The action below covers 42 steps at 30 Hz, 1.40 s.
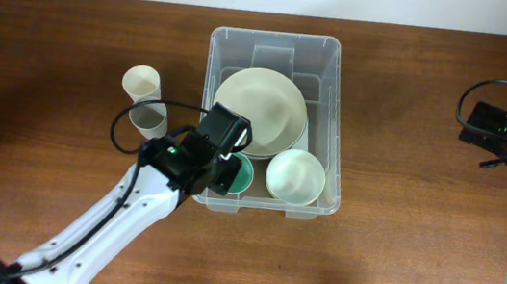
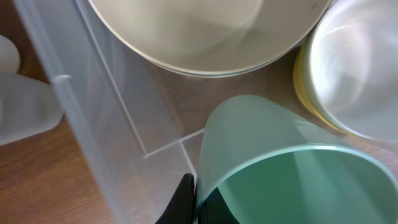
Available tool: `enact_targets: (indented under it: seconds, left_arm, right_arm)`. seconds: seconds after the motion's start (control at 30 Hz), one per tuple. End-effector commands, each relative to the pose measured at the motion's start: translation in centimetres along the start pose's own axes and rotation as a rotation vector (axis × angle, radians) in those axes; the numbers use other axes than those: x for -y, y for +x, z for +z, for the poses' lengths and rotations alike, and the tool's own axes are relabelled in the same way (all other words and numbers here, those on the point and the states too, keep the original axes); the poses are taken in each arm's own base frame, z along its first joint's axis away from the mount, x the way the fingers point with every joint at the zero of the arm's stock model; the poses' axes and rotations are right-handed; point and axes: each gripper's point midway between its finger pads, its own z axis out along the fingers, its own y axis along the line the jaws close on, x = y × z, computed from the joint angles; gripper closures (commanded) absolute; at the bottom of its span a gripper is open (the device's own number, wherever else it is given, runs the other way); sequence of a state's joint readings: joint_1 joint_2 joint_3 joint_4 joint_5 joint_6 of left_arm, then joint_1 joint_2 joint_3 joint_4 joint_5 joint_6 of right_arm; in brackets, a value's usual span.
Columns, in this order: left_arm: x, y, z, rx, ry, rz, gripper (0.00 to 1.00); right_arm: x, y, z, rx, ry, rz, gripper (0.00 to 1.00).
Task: Pack container
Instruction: 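Release the mint cup and move the left gripper to the clear cup, then grasp the clear cup rim with the left gripper and lift it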
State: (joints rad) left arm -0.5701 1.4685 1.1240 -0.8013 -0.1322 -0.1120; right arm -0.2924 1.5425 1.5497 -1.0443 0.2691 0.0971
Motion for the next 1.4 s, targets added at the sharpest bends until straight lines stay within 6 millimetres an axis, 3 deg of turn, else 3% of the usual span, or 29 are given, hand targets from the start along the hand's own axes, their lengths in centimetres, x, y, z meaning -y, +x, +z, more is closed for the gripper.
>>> enact_targets:
  seconds: [0.0, 0.3, 0.33, 0.4, 0.43, 0.93, 1.03, 1.13, 1.37]
  left_arm:
    - [0.0, -0.3, 1.1, -0.020, -0.015, 0.018, 0.99]
    - [0.2, -1.2, 1.5, 0.006, -0.012, 0.015, 0.99]
    - [0.2, -1.4, 1.4, 0.009, -0.012, 0.014, 0.95]
    - [0.2, -1.6, 1.3, 0.015, -0.012, 0.013, 0.75]
    - [0.2, -1.7, 1.2, 0.018, -0.011, 0.013, 0.72]
    - [-0.2, -6.6, -2.9, 0.133, -0.005, -0.013, 0.69]
    - [-1.7, -7.3, -3.6, 0.142, -0.023, -0.054, 0.69]
    - [-4.5, -7.3, -4.1, 0.134, -0.059, -0.151, 0.69]
    - [-12.0, -4.1, -4.0, 0.041, -0.155, -0.416, 0.69]
  right_arm:
    - [0.3, -0.1, 0.0, 0.003, 0.013, 0.004, 0.01]
    - [0.3, -0.1, 0.0, 0.003, 0.013, 0.004, 0.01]
    - [0.3, -0.1, 0.0, 0.003, 0.013, 0.004, 0.01]
    - [0.3, -0.1, 0.0, 0.003, 0.013, 0.004, 0.01]
    - [0.3, -0.1, 0.0, 0.003, 0.013, 0.004, 0.01]
    - [0.3, -0.1, 0.0, 0.003, 0.013, 0.004, 0.01]
    - [0.3, -0.1, 0.0, 0.003, 0.013, 0.004, 0.01]
    - [0.3, -0.1, 0.0, 0.003, 0.013, 0.004, 0.01]
    - [0.3, -0.1, 0.0, 0.003, 0.013, 0.004, 0.01]
